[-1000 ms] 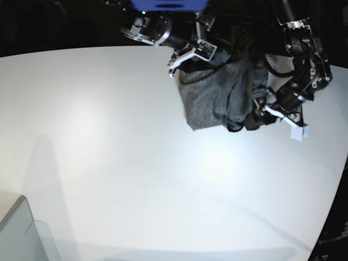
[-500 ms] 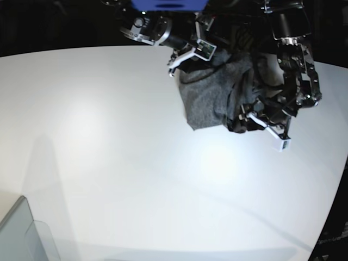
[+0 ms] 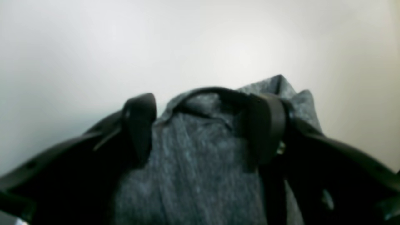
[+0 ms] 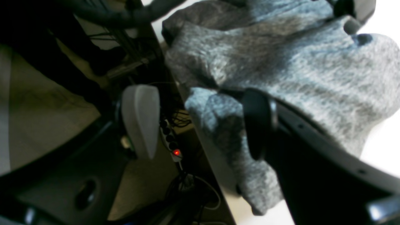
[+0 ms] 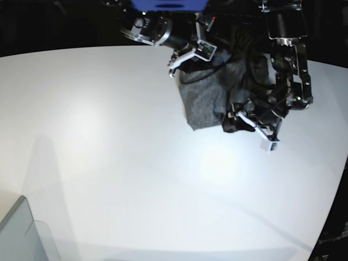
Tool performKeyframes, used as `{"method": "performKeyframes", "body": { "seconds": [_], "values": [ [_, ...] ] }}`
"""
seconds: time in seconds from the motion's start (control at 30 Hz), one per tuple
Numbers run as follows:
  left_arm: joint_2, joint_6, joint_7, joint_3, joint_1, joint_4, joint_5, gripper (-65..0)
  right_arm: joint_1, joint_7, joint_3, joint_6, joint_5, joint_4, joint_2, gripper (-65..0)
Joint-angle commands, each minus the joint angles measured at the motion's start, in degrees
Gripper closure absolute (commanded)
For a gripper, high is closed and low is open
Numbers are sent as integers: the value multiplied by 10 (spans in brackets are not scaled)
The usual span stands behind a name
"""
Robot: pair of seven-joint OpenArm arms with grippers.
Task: Layout the t-shirt on the table in an organized manner, then fold the t-shirt properly
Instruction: 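Lift and fold the grasped fabric with the left gripper onto the bundle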
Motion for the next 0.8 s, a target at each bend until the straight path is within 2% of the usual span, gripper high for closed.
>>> {"method": "performKeyframes", "body": {
  "seconds": [0.0, 0.1, 0.13, 0.17, 0.37, 0.53, 0.77],
  "values": [
    [-5, -4, -9, -1, -11, 10, -10, -434, 0, 17, -4, 9, 6, 9, -3, -426],
    [-6, -4, -9, -1, -11, 10, -9, -428, 0, 17, -4, 9, 6, 8, -3, -426],
    [-6, -4, -9, -1, -11, 10, -9, -408, 1, 17, -4, 9, 6, 8, -3, -426],
    [-6, -4, -9, -1, -11, 9, -9, -367, 1, 17, -4, 9, 6, 8, -3, -426],
    [-7, -4, -6, 0, -34, -43, -9, 0, 7, 17, -4, 9, 6, 8, -3, -426],
    [-7, -5, -9, -5, -36, -50, -15, 0, 8, 17, -4, 9, 6, 8, -2, -426],
    [-5, -5, -2, -48, -24, 69, -15, -1, 11, 17, -4, 9, 6, 8, -2, -426]
  ]
}}
